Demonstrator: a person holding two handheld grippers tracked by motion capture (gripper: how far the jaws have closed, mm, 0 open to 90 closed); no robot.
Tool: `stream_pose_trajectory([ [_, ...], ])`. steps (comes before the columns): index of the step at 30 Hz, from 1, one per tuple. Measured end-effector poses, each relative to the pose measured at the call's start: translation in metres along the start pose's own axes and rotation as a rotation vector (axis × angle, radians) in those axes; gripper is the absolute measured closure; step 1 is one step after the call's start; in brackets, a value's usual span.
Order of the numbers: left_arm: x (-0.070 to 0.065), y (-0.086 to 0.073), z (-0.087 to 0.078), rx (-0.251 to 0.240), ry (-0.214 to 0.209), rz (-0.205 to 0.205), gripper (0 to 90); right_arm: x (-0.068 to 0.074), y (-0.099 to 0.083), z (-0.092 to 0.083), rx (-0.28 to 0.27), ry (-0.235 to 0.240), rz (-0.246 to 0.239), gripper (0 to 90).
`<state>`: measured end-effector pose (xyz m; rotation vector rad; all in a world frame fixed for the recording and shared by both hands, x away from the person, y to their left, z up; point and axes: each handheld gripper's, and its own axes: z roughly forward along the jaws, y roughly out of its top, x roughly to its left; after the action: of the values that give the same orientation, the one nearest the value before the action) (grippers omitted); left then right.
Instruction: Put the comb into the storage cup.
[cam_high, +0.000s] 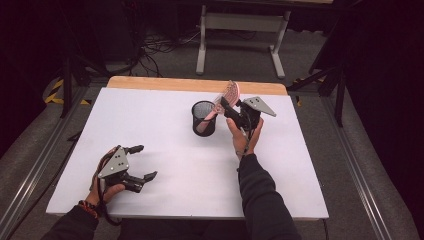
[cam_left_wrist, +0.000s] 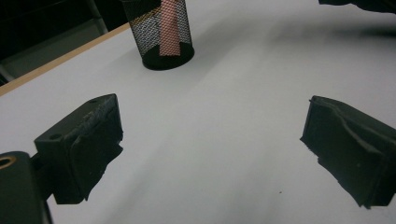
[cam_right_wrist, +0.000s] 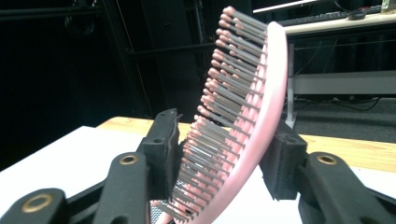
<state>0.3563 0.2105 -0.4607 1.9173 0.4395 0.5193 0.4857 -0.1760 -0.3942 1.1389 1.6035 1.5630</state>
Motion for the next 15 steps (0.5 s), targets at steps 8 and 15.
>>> stream_pose_trajectory([
  [8,0.0002,0.0000,-0.0003,-0.001,0.001,0.002,5.8,0.0010,-0.0018,-0.0013,0.015,-0.006,-0.021,51.4],
  [15,0.0003,-0.0001,0.0001,0.000,0.004,0.000,5.8,0.0024,0.0000,-0.0045,0.012,-0.013,-0.051,48.4],
])
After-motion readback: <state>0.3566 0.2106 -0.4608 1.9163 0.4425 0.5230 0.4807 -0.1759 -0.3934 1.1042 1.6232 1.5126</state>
